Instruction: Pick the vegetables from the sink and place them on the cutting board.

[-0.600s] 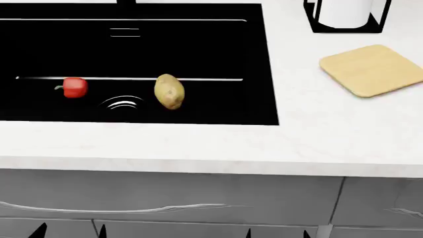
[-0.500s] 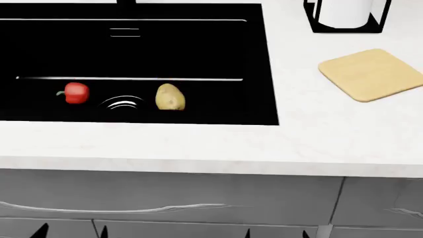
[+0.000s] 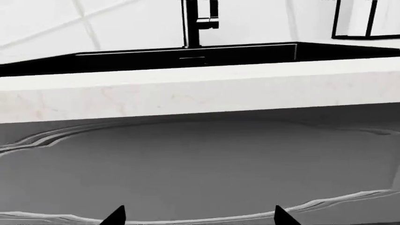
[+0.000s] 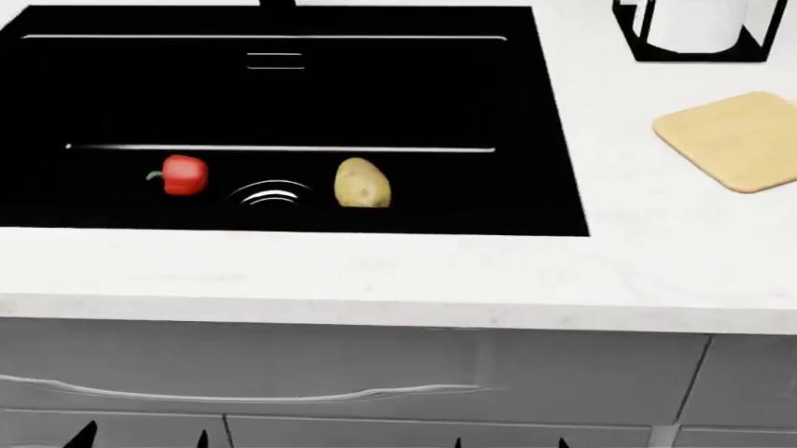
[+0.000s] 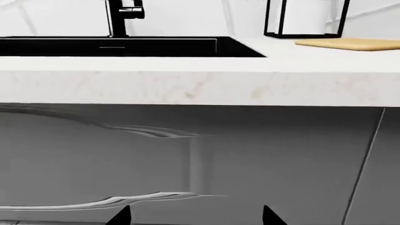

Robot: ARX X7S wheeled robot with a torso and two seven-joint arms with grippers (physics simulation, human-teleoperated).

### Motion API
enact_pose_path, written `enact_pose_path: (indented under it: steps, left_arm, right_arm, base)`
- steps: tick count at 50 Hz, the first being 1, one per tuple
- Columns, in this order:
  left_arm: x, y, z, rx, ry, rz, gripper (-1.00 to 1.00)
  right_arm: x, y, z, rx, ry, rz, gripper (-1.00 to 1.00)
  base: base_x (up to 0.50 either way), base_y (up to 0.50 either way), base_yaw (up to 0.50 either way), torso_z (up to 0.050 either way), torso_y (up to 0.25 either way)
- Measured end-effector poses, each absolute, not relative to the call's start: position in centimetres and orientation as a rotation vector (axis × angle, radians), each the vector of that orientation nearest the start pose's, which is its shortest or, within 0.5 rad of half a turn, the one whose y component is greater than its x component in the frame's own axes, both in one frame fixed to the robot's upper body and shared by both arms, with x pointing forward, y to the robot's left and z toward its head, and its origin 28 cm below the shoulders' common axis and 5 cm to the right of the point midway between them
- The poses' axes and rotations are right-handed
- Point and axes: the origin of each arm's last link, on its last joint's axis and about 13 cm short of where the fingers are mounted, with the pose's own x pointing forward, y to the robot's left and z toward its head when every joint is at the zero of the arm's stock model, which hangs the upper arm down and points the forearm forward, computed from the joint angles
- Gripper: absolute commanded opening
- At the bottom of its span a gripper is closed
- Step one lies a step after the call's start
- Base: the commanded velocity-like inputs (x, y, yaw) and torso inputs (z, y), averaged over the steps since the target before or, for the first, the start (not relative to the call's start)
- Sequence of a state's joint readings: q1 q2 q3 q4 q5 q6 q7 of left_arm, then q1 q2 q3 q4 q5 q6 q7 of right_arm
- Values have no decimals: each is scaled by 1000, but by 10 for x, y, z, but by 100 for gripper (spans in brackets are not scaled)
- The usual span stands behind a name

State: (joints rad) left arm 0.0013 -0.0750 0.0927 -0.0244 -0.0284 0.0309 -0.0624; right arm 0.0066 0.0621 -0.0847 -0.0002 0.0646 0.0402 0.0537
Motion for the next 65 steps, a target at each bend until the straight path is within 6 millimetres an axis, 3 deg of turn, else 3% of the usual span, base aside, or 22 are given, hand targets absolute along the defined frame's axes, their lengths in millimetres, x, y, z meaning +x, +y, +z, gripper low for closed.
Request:
enact_pose_path:
  steps: [24, 48, 65]
  left_arm:
    - [211, 203, 7, 49, 17, -40, 100]
    - [209, 203, 7, 45, 20, -66, 100]
    - [202, 204, 11, 48, -46, -124, 100]
  right_arm:
    - [210, -94, 11, 1, 43, 27, 100]
    - [209, -95, 12, 7, 34, 5, 100]
    - [208, -95, 14, -2, 28, 2, 100]
  base:
    - [236, 398, 0, 0, 1]
    - [13, 8, 0, 0, 1]
    - [0, 0, 0, 48, 0]
